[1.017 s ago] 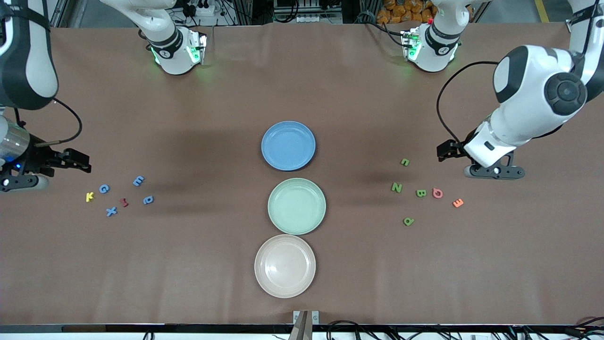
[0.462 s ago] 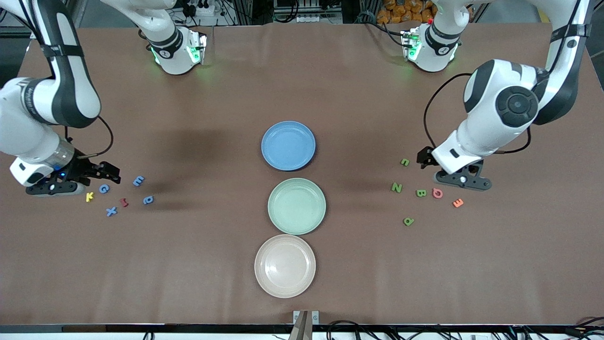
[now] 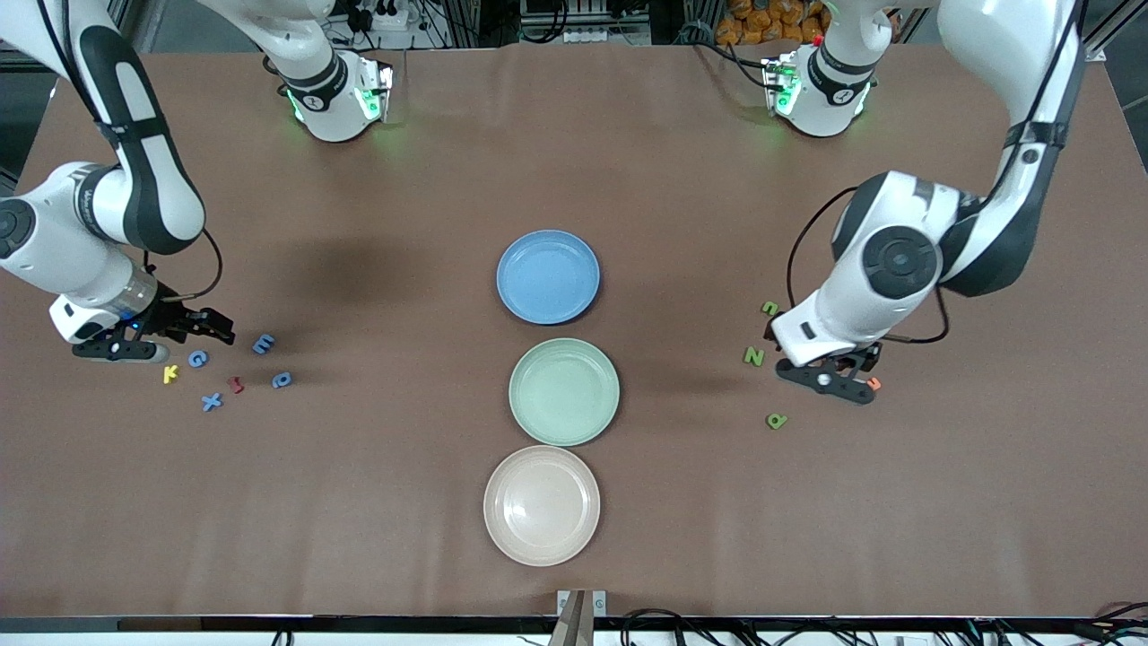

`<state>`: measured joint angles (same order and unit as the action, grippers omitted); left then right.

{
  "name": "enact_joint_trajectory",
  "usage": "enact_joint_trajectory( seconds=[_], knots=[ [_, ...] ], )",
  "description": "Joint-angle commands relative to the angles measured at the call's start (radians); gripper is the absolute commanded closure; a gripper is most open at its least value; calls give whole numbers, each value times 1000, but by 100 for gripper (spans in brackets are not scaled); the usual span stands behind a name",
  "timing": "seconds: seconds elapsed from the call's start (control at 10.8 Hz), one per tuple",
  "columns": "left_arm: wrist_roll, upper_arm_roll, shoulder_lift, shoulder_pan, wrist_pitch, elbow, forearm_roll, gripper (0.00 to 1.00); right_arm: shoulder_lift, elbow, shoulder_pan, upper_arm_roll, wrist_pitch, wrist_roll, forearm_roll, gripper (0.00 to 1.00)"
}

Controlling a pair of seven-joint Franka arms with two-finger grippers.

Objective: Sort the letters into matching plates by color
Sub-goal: 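Lower the left gripper to the green P while the right gripper reaches blue letters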

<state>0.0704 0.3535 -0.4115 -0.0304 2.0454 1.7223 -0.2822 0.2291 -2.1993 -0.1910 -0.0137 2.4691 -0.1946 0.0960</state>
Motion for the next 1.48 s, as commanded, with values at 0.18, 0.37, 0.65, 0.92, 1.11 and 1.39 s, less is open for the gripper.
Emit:
enact_joint_trajectory(
  seconds=[0.18,0.37,0.65,0.92,1.11,1.39],
  knots=[
    [-332,-8,-202,9,24,-168,-38,0,82,3,5,9,11,202,99,28],
    [-380,-11,-260,18,77,-190,-38,0,102,3,2,8,11,219,100,28],
    [-466,-13,-300,32,99,-196,-35,0,134,7,13,6,14,263,96,35],
    [-552,-13,-339,44,107,-213,-29,0,165,20,28,0,13,323,39,38],
    [-554,-13,-363,41,137,-222,-29,0,179,26,19,0,13,325,-10,39],
    [-544,-14,-394,36,159,-225,-28,0,196,35,18,-2,16,326,-18,43]
  ],
)
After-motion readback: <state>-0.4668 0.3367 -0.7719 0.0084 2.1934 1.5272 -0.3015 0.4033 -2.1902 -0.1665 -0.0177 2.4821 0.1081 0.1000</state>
